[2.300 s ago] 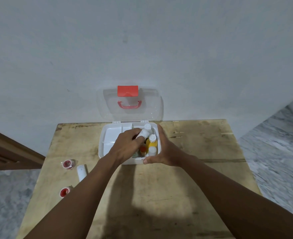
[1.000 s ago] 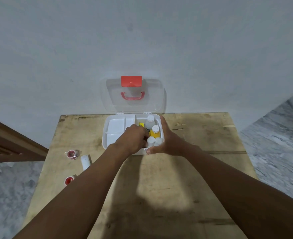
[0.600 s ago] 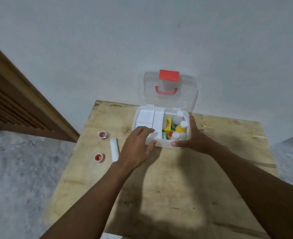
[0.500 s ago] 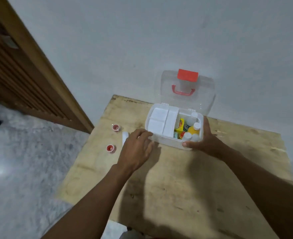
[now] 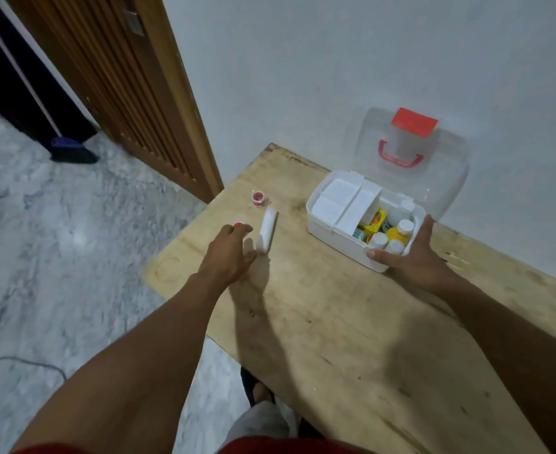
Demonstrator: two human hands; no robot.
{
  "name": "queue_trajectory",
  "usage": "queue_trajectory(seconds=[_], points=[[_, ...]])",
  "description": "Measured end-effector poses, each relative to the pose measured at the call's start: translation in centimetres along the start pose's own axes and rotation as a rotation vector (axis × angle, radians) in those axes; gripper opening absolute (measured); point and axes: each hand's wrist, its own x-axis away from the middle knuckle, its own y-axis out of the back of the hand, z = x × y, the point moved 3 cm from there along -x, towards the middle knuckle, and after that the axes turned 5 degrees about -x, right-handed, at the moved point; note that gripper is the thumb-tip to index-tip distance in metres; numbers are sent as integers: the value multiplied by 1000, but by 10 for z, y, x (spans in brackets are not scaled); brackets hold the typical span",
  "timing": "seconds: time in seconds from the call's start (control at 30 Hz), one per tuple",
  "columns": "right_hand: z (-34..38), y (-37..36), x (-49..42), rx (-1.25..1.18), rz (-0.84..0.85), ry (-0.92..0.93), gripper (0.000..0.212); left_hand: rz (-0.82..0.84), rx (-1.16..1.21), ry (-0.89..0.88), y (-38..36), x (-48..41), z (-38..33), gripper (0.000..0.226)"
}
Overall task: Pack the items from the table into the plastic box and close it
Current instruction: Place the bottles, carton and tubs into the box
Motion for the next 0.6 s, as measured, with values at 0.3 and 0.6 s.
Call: queue_trajectory(seconds=[0.3,0.6], points=[[-5,0,-5,-5,-7,7,126,225,-74,4,-9,-64,-31,81],[-2,-1,-7,-39,-31,58,123,340,-158,45,-17,-91,-32,82]])
